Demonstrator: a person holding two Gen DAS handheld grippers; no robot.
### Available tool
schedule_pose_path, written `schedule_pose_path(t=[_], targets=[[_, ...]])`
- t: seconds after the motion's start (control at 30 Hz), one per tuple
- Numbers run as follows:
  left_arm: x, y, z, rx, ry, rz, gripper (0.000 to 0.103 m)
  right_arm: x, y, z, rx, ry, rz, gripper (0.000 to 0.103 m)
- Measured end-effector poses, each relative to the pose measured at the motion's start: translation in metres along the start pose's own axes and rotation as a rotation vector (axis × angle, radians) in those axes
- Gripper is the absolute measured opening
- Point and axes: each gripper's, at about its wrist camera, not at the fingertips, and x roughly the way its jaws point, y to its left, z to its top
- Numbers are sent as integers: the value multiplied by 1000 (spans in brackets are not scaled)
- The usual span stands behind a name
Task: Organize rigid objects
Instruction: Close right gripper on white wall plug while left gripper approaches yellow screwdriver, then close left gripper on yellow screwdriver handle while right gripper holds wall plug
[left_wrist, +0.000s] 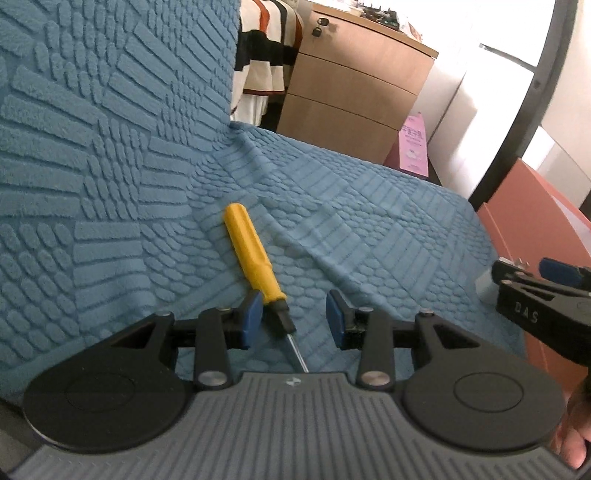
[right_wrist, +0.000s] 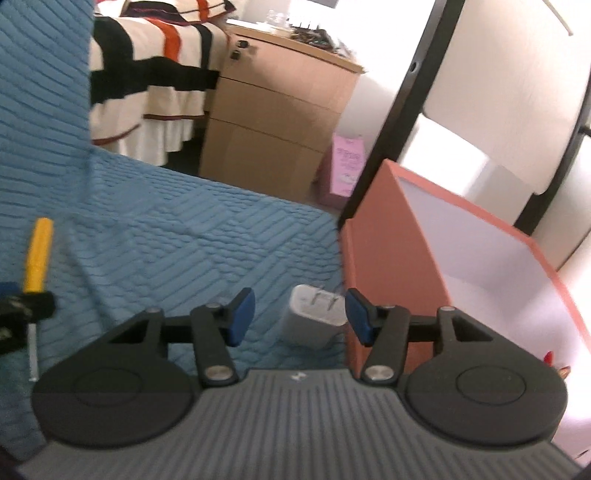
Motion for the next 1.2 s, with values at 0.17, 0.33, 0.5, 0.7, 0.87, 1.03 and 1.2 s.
schedule_pose_path(t=[0.17, 0.33, 0.5, 0.7, 0.87, 1.03, 1.2], targets=[[3, 3, 5, 1, -13, 16, 44, 8, 6, -1, -27, 12, -16, 57], [6, 5, 4, -3, -5, 23, 44, 18, 14, -2, -89, 15, -58, 57], [8, 5, 3, -1, -7, 23, 44, 26, 12, -5, -92, 52, -73, 43], [8, 5, 4, -7, -7, 2, 44, 17, 10, -4, -60, 51, -36, 38], [5, 14, 8, -45, -14, -15, 44, -2, 18, -8, -61, 44, 35, 37], [8, 18, 11, -74, -17, -2, 44, -23, 25, -13, -69, 46, 122, 37], [13, 17, 15, -84, -30, 3, 41, -33, 36, -16, -121, 35, 163, 36]])
